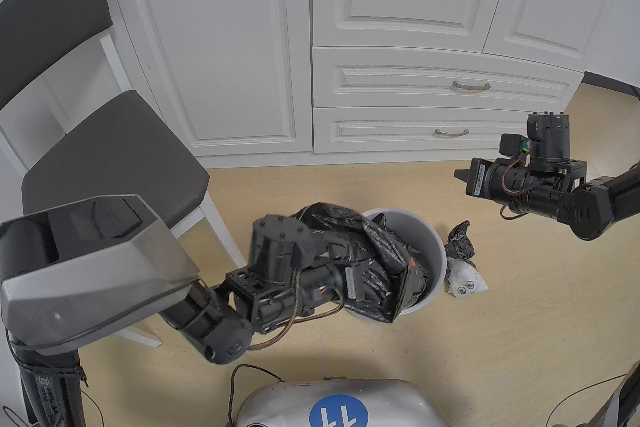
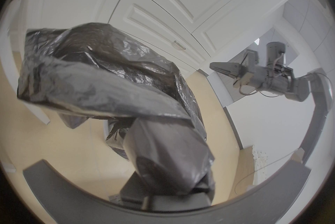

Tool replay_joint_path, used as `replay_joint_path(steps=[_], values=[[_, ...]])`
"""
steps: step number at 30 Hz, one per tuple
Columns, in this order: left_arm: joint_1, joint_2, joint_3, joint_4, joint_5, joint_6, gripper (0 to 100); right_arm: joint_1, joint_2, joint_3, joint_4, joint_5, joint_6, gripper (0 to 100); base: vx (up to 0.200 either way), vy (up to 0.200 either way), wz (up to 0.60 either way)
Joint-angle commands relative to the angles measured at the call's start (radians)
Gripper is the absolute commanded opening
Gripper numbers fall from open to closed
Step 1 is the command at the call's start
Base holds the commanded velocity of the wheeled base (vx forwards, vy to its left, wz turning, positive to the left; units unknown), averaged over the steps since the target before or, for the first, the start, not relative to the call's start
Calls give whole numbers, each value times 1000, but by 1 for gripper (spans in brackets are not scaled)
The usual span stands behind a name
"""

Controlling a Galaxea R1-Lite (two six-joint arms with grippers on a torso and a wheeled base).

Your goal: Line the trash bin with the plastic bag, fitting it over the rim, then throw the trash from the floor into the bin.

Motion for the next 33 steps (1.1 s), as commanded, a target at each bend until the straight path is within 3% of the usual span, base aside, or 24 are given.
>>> replay_joint_path(steps=[1,4,9,15,20,21,28,33], values=[[-88,4,-370,378,131,73,0,-60,-154,104,2,5,-149,0,0,0,0],[-120,52,-545,593,226,82,0,-72,-189,160,1,8,-252,0,0,0,0],[-156,145,-758,811,338,82,0,-100,-207,219,-10,22,-360,0,0,0,0],[-179,214,-858,859,364,82,0,-169,-200,248,-55,141,-379,0,0,0,0],[-179,247,-869,857,364,72,0,-192,-170,246,-58,155,-412,0,0,0,0],[-179,248,-866,857,364,72,100,-192,-166,245,-56,157,-415,0,0,0,0],[-186,224,-829,859,387,46,100,-180,-140,243,-58,155,-418,0,0,0,0],[-186,60,-663,865,413,52,100,-152,-95,237,-58,157,-416,0,0,0,0]])
